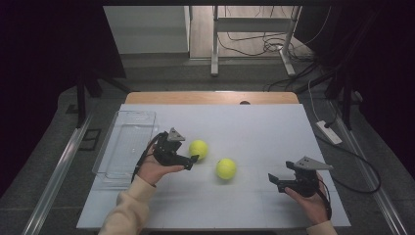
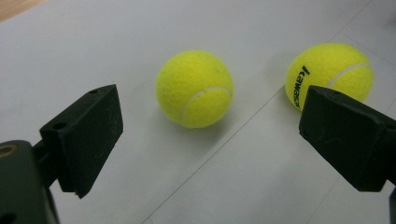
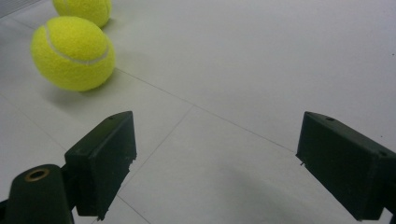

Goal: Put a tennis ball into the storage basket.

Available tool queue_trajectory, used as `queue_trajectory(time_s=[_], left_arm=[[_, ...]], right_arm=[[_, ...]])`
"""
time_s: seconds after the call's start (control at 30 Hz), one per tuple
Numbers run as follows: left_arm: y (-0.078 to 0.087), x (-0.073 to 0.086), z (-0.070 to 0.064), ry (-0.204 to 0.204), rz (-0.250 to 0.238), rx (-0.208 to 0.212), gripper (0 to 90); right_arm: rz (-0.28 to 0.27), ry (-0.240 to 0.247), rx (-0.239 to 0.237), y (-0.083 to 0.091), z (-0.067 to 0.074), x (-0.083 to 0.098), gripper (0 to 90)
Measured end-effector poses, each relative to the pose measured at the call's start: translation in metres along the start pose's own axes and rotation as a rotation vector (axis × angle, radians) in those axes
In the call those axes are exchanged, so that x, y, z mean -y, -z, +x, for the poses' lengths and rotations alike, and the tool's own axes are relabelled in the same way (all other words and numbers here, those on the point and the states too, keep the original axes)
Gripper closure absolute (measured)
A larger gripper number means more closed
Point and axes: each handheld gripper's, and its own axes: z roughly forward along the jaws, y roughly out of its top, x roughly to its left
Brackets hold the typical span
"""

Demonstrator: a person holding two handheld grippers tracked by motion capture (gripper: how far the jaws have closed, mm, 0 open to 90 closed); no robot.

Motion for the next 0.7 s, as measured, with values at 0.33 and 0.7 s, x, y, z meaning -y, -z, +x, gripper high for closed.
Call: queue_trajectory(time_s=[0.33,0.7], left_arm=[[-0.006,-0.005,0.003,0.000,0.018,0.002,6.7],[-0.018,-0.011,0.005,-0.002,0.063,0.013,5.2]], right_arm=[[0.004,-0.001,-0.001,-0.001,0.001,0.000,11.9],[0.004,0.001,-0.003,-0.001,0.000,0.000,11.9]])
